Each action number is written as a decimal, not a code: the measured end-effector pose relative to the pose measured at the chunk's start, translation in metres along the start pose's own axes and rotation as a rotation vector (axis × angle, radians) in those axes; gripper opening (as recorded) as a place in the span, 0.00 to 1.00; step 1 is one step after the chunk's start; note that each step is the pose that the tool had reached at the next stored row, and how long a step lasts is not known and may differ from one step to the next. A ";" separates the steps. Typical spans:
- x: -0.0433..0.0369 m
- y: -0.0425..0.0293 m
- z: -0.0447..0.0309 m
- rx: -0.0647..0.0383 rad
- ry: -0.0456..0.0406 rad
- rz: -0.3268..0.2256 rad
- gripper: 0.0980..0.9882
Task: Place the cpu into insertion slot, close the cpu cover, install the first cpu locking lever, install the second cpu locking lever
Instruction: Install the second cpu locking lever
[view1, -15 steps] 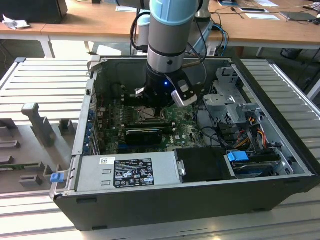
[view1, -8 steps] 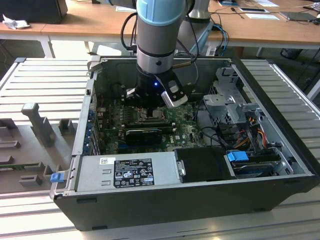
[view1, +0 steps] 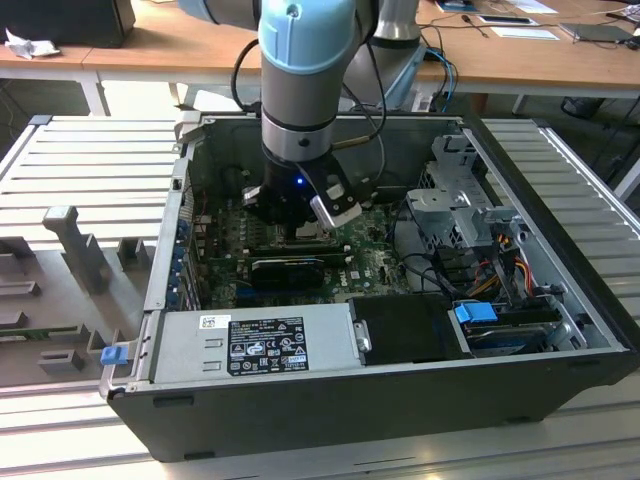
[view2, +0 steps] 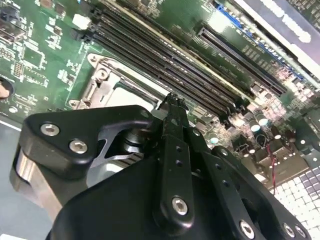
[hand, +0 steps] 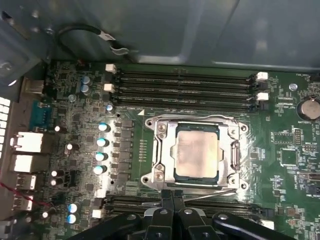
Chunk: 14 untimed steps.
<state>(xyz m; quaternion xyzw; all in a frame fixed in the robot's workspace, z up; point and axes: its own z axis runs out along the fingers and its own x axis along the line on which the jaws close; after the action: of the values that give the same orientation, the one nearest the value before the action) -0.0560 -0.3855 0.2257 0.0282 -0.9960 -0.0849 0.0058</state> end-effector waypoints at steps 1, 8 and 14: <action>0.0020 -0.0006 -0.0001 -0.002 -0.0001 0.000 0.01; 0.0113 -0.0069 0.0039 -0.023 -0.0014 0.000 0.01; 0.0118 -0.0085 0.0132 -0.037 -0.0021 0.000 0.01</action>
<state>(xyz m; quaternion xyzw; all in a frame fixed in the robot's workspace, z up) -0.0675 -0.3923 0.2114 0.0282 -0.9942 -0.1036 0.0052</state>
